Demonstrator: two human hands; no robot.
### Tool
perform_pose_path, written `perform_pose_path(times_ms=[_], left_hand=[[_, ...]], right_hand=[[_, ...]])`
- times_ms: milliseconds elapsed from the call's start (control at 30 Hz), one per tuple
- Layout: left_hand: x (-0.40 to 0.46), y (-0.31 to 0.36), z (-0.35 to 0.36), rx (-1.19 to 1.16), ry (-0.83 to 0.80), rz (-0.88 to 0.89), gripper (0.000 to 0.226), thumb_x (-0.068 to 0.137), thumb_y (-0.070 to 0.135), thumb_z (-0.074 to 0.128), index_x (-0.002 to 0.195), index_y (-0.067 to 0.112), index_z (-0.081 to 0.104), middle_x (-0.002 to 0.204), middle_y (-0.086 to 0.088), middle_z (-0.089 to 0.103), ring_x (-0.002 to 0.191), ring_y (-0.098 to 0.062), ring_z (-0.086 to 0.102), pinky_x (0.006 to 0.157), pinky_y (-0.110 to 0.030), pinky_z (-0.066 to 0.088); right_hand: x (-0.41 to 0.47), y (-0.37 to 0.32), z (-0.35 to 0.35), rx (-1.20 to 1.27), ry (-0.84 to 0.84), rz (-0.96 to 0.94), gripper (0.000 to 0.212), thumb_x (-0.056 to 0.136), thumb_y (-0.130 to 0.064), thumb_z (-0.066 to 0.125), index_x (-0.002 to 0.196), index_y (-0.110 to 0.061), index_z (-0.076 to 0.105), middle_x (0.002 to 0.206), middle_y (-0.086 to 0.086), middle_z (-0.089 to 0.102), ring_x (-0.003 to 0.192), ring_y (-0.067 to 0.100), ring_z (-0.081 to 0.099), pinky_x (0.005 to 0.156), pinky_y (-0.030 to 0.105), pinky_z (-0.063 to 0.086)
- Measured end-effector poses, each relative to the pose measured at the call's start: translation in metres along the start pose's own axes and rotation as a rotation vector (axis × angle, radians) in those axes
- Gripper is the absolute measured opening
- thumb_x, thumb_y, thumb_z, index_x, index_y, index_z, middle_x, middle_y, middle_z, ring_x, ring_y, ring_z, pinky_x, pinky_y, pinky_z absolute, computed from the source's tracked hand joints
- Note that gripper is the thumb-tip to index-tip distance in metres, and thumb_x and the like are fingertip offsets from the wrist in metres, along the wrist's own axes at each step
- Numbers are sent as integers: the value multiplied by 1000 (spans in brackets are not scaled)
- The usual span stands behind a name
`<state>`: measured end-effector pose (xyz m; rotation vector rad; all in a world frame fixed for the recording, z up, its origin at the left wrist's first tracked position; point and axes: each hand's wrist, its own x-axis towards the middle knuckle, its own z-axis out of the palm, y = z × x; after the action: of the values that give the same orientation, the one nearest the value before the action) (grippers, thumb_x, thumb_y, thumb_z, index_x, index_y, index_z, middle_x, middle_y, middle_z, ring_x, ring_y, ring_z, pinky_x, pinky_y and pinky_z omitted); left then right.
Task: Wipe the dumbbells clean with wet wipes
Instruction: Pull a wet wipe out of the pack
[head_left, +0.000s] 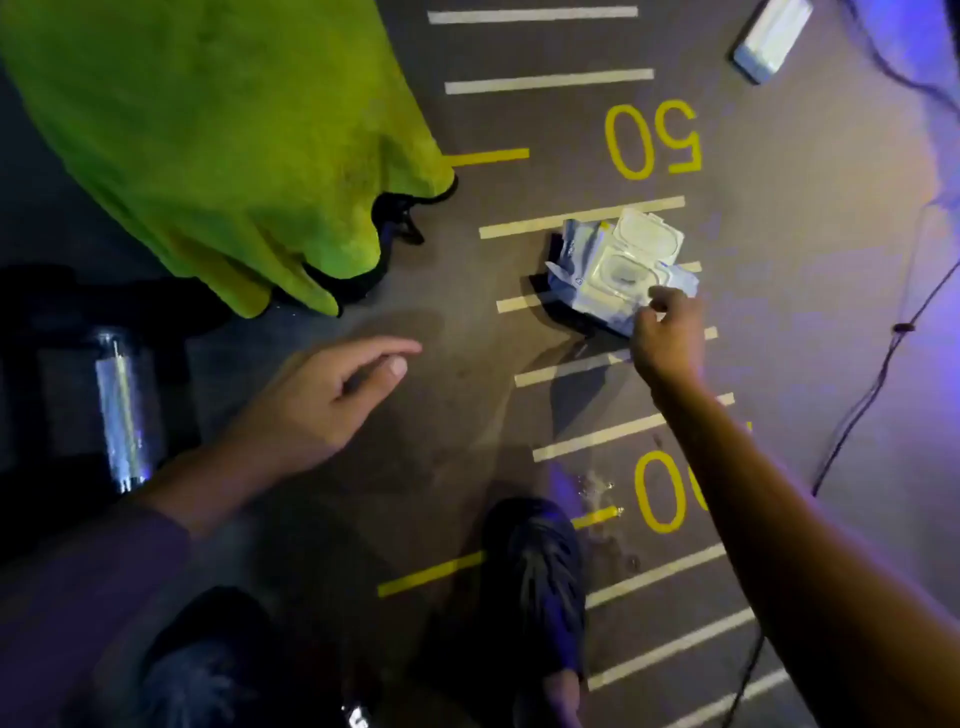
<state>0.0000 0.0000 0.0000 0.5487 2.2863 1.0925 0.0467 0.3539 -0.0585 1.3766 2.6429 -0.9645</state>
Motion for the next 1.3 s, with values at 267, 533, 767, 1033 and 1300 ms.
perform_pose_path(times_ms=[267, 533, 767, 1033, 1300], left_hand=[[23, 0, 35, 24, 9, -15, 31, 107, 36, 52, 132, 33, 69, 119, 21, 67, 104, 6, 60, 80, 4, 36], [33, 26, 73, -17, -29, -2, 30, 108, 33, 50, 132, 29, 68, 119, 17, 65, 95, 12, 59, 77, 4, 37], [51, 30, 92, -58, -35, -58, 24, 108, 30, 53, 124, 30, 71, 110, 14, 71, 96, 4, 66, 80, -4, 43], [65, 34, 100, -99, -54, -119, 48, 93, 61, 42, 125, 36, 67, 109, 9, 75, 96, -11, 72, 94, -41, 58], [71, 41, 107, -132, -44, -130, 43, 99, 53, 46, 129, 28, 65, 112, 3, 73, 87, -8, 71, 81, -25, 55]], right_hand=[[16, 4, 22, 72, -36, 34, 55, 77, -32, 46, 122, -14, 70, 122, 21, 64, 106, 36, 67, 96, 49, 56], [36, -7, -4, -253, -103, -172, 21, 88, -5, 56, 86, -18, 72, 86, 10, 69, 99, 36, 67, 82, 31, 48], [58, -14, -10, -494, -87, -308, 19, 92, -35, 71, 105, -23, 77, 108, 15, 73, 99, 41, 70, 81, 38, 53], [74, -18, -16, -562, -180, -390, 18, 94, -36, 70, 102, -20, 76, 98, 12, 72, 79, 31, 60, 69, 30, 41], [74, -20, -11, -649, -211, -469, 26, 106, -35, 44, 91, -14, 50, 84, 10, 55, 70, 33, 49, 58, 28, 31]])
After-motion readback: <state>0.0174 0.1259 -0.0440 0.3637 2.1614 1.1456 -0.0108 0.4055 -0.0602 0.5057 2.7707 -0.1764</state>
